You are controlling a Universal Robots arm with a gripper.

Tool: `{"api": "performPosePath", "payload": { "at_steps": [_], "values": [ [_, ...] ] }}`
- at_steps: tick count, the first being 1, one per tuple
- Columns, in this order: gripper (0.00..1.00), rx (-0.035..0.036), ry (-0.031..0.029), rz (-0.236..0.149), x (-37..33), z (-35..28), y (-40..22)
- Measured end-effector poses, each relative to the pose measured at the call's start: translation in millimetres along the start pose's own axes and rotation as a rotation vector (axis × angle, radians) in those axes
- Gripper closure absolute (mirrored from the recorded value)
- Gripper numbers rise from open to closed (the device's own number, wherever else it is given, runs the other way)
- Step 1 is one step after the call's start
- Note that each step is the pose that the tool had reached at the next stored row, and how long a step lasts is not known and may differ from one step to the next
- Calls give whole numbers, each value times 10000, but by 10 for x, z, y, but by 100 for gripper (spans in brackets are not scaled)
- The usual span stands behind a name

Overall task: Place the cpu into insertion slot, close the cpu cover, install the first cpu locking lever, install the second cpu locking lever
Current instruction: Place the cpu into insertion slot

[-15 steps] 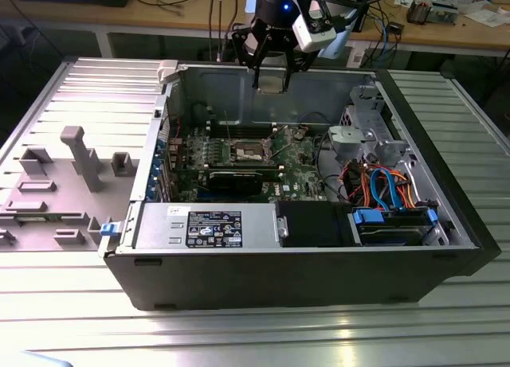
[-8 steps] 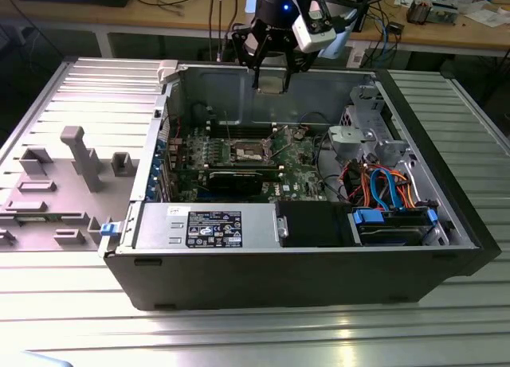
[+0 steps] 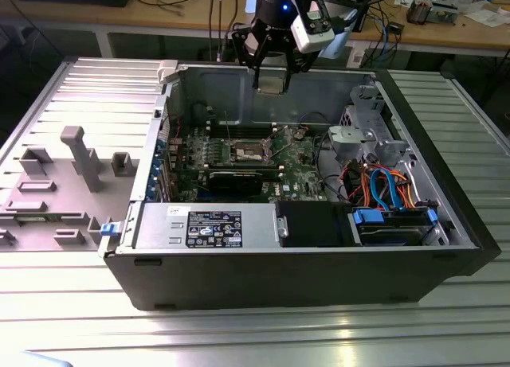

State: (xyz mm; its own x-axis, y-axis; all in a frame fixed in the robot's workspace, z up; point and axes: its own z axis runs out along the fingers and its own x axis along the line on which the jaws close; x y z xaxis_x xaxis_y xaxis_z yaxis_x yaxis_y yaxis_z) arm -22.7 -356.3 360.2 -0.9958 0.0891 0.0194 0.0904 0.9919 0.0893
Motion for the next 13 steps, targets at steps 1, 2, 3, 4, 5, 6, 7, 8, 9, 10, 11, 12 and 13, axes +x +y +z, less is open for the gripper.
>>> {"api": "performPosePath", "payload": {
  "at_steps": [1,2,3,4,5,6,7,8,9,10,11,12,13],
  "values": [
    [46,0,0,0,0,0,0],
    [46,0,0,0,0,0,0],
    [46,0,-1,0,0,0,0],
    [46,0,-1,0,0,0,0],
    [46,-1,-1,0,0,0,0],
    [46,0,-1,5,0,0,0],
    [46,-1,-3,22,0,0,0],
    [46,-1,-4,37,0,0,0],
    [46,-2,-7,68,0,0,0],
    [46,-2,-9,98,0,0,0],
    [46,-2,-11,115,0,0,0],
    [46,-3,-12,135,0,0,0],
    [46,-4,-15,165,0,0,0]
  ]
}}
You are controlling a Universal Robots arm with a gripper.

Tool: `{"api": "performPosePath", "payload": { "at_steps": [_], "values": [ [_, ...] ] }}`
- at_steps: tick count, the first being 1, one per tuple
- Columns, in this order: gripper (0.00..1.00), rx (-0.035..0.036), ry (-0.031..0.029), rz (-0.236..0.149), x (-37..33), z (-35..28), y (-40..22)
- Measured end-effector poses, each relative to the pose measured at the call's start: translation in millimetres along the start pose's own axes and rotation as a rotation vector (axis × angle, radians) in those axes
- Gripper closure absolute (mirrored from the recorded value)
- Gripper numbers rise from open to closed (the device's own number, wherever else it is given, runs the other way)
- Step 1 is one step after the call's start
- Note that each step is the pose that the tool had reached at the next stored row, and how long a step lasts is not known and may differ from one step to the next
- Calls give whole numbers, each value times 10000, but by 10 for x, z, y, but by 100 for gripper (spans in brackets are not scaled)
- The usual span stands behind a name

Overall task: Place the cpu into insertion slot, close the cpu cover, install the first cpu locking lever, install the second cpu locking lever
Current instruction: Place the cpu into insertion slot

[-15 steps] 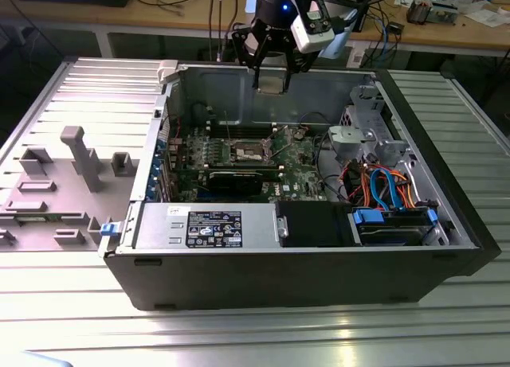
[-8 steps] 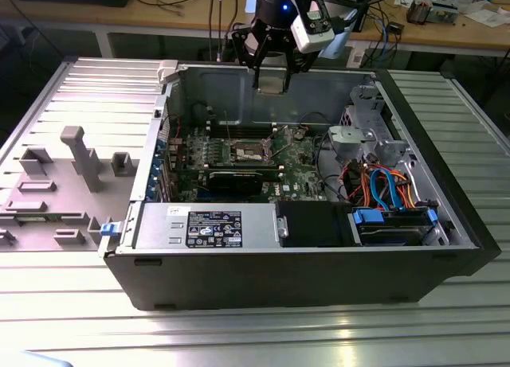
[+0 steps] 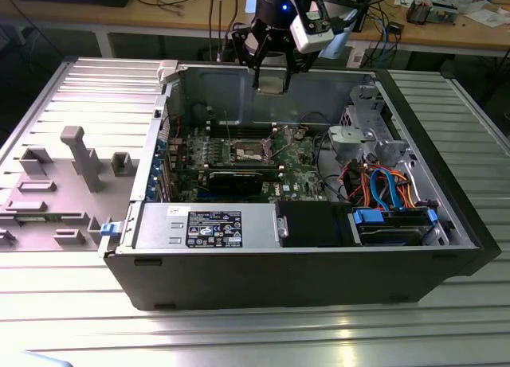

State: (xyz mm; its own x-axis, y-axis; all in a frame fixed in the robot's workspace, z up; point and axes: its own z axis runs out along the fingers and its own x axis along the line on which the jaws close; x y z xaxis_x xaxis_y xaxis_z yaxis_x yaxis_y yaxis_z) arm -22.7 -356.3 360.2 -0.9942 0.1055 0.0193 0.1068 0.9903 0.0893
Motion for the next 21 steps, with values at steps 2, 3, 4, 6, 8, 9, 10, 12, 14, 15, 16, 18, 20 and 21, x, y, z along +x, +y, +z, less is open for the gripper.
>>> {"api": "performPosePath", "payload": {
  "at_steps": [2,3,4,6,8,9,10,12,14,15,16,18,20,21],
  "values": [
    [46,0,-3,31,0,0,0],
    [46,-1,-6,63,0,0,0],
    [46,-1,-9,93,0,0,0],
    [46,-3,-15,170,0,0,0],
    [46,-5,-23,254,0,0,0],
    [46,-5,-27,300,0,0,0],
    [46,-6,-30,329,0,0,0],
    [46,-8,-37,411,0,0,0],
    [46,-9,-44,487,0,0,0],
    [46,-10,-46,517,0,0,0],
    [46,-11,-50,558,0,0,0],
    [46,-12,-58,643,0,0,0],
    [46,-14,-66,735,0,0,0],
    [46,-15,-69,774,0,0,0]
  ]
}}
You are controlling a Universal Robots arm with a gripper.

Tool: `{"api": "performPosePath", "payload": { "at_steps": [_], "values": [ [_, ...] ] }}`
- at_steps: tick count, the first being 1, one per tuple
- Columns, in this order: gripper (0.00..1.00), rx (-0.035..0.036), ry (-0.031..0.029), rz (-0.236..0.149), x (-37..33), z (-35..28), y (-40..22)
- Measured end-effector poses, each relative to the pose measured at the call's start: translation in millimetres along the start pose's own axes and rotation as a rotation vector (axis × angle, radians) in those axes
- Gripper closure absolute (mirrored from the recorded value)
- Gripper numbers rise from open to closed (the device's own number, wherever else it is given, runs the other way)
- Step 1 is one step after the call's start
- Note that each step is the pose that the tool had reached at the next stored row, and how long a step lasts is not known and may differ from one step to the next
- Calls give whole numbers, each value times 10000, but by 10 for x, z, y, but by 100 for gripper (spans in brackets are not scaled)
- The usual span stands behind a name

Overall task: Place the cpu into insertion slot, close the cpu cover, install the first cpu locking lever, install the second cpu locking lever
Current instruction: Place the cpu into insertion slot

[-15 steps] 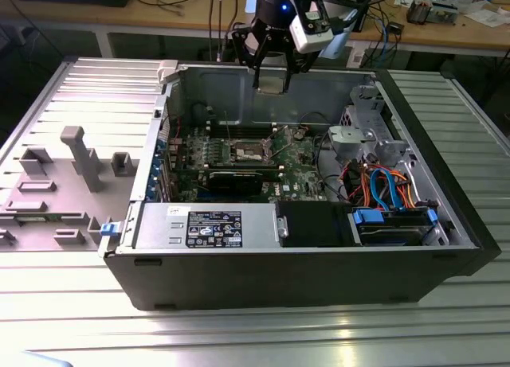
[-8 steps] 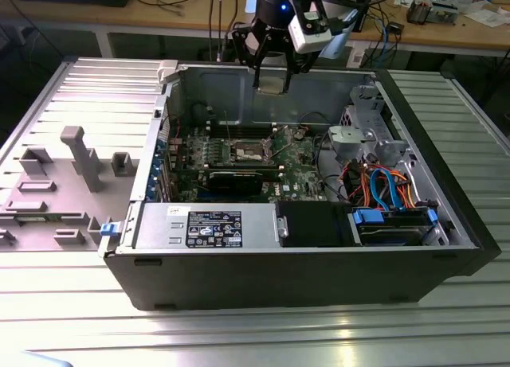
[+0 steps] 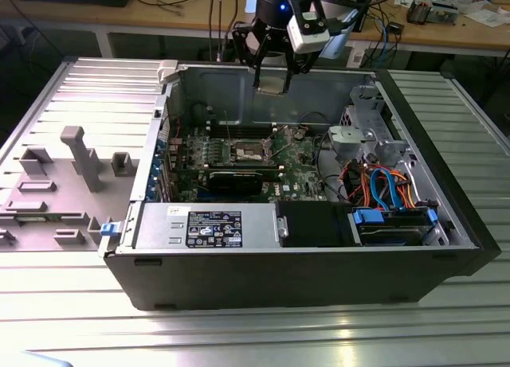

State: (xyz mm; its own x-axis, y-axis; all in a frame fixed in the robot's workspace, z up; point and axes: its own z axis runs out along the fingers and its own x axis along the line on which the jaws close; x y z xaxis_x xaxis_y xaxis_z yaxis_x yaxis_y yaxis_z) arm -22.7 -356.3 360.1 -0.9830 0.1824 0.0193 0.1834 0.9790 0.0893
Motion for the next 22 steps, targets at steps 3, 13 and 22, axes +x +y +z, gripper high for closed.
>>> {"api": "performPosePath", "payload": {
  "at_steps": [3,13,22],
  "values": [
    [46,-2,-10,115,0,0,0],
    [46,-2,-12,131,0,0,0],
    [46,-6,-27,303,0,0,0]
  ]
}}
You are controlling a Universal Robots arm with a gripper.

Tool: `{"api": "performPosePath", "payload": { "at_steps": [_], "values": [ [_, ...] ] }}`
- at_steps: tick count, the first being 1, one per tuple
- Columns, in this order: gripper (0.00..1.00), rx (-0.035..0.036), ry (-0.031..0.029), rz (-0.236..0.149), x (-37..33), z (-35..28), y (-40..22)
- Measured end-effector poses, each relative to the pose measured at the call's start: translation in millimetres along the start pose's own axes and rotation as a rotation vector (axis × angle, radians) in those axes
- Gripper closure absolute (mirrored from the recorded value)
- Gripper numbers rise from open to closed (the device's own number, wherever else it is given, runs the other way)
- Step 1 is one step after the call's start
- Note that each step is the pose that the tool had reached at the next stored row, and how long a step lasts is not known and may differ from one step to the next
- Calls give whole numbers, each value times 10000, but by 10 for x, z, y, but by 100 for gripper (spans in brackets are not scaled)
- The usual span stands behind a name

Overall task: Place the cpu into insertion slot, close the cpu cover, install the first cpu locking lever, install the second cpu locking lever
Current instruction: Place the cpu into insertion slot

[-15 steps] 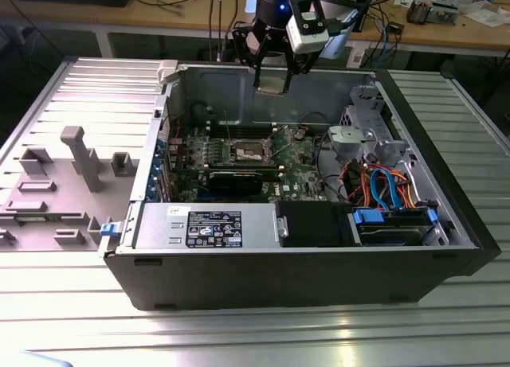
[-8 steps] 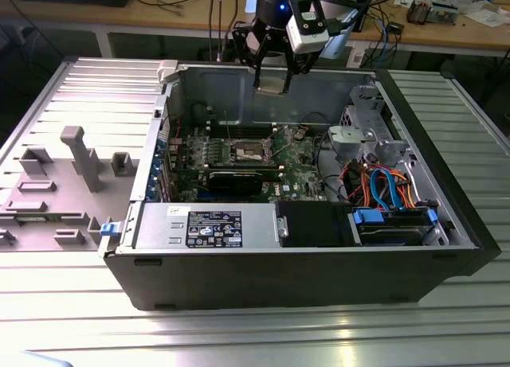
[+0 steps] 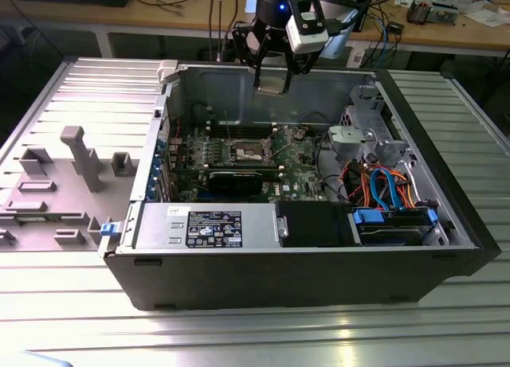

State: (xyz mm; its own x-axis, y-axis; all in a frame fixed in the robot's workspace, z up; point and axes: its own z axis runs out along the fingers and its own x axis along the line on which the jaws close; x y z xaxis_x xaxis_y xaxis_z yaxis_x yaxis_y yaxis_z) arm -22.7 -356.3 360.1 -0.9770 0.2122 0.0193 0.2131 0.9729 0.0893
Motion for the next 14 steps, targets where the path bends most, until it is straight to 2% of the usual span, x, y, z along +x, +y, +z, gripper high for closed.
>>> {"api": "performPosePath", "payload": {
  "at_steps": [5,14],
  "values": [
    [46,-7,-32,356,0,0,0],
    [46,-8,-40,448,0,0,0]
  ]
}}
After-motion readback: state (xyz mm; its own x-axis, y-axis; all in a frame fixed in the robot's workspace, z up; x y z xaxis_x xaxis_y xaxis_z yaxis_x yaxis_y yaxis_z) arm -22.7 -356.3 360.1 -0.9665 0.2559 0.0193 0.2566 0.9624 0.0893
